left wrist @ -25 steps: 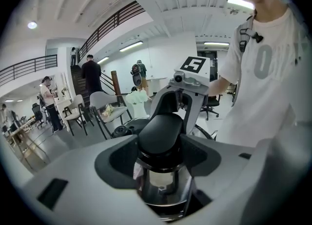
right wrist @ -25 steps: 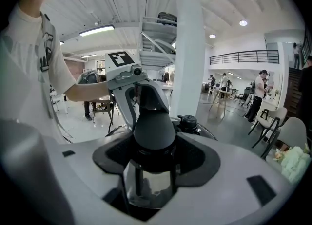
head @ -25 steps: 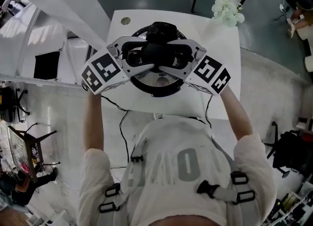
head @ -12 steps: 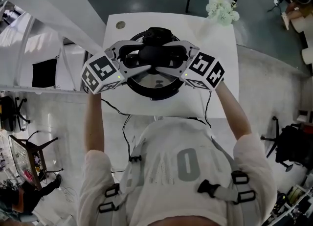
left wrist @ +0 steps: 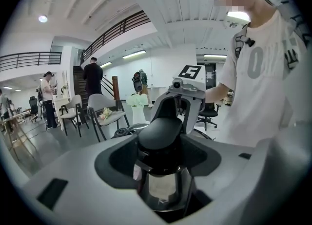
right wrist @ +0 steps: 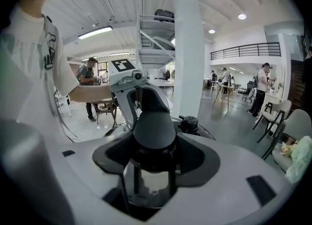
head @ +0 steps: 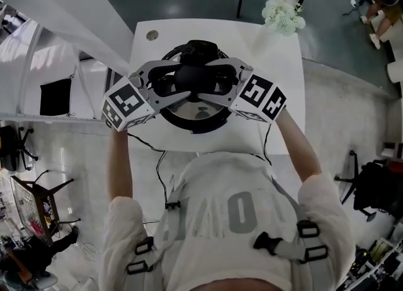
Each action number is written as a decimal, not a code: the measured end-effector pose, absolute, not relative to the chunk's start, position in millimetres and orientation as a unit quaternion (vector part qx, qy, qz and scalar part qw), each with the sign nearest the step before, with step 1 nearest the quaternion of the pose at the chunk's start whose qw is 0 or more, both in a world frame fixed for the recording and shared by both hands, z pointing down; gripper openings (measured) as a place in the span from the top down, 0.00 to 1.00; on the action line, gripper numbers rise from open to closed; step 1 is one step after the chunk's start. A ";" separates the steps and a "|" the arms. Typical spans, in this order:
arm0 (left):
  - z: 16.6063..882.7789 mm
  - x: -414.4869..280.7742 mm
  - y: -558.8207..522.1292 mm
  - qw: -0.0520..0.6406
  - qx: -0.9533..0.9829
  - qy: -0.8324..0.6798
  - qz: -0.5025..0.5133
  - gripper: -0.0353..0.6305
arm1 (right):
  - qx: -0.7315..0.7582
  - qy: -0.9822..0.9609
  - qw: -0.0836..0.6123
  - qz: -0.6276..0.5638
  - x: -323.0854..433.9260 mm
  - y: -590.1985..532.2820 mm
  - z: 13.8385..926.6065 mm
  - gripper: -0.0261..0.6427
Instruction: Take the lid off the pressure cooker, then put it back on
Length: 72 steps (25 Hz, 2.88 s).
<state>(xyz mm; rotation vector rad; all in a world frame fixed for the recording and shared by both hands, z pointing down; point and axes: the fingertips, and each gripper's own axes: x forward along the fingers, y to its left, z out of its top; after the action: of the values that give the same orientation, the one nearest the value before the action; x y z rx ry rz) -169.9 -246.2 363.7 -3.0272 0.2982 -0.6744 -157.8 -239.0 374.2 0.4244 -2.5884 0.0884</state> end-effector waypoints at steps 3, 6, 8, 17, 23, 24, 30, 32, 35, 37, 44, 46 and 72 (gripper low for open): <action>364.0 -169.3 -248.3 0.012 -0.971 0.096 -0.217 0.54 | 0.151 -0.955 0.251 0.039 -157.7 -241.3 374.0 0.54; 364.4 -169.4 -248.1 0.012 -0.971 0.096 -0.218 0.54 | 0.159 -0.955 0.249 0.036 -157.8 -240.9 373.7 0.54; 364.1 -169.3 -248.2 0.014 -0.971 0.096 -0.218 0.54 | 0.172 -0.952 0.254 0.020 -156.0 -240.4 372.6 0.54; 364.6 -169.3 -248.2 0.000 -0.968 0.114 -0.222 0.54 | 0.171 -0.948 0.269 -0.002 -144.9 -238.2 371.8 0.59; 366.3 -171.6 -248.6 0.014 -0.960 0.146 -0.237 0.54 | 0.162 -0.949 0.270 -0.006 -144.3 -239.3 371.9 0.58; 366.0 -173.3 -248.4 0.018 -0.958 0.151 -0.242 0.54 | 0.163 -0.949 0.271 -0.007 -143.0 -240.2 371.2 0.58; 363.6 -188.2 -241.1 0.010 -0.955 0.170 -0.243 0.63 | 0.199 -0.942 0.269 -0.005 -130.8 -251.4 370.5 0.58; 363.6 -189.2 -239.6 0.004 -0.954 0.178 -0.241 0.64 | 0.213 -0.940 0.268 -0.007 -129.0 -253.3 370.5 0.58; 362.9 -190.2 -236.6 -0.006 -0.952 0.185 -0.242 0.65 | 0.222 -0.938 0.266 -0.004 -126.5 -255.6 371.2 0.57; 363.0 -190.7 -234.4 -0.006 -0.950 0.191 -0.246 0.66 | 0.222 -0.939 0.264 -0.001 -125.8 -255.3 371.4 0.57; 364.5 -191.2 -234.5 -0.005 -0.945 0.210 -0.249 0.66 | 0.210 -0.942 0.261 0.005 -127.0 -255.3 373.5 0.57; 364.2 -190.7 -233.7 -0.002 -0.943 0.215 -0.253 0.66 | 0.203 -0.945 0.257 0.015 -126.7 -254.7 374.0 0.57; 209.8 -228.9 -234.4 0.117 -0.780 0.614 0.019 0.91 | 0.368 -0.926 0.040 -0.067 -107.4 -267.7 253.9 0.94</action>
<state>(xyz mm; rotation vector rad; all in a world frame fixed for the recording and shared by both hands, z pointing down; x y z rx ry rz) -228.9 -234.4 209.8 -2.2828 1.7986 0.0553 -107.4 -267.7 253.9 1.1279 -2.8381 -0.2062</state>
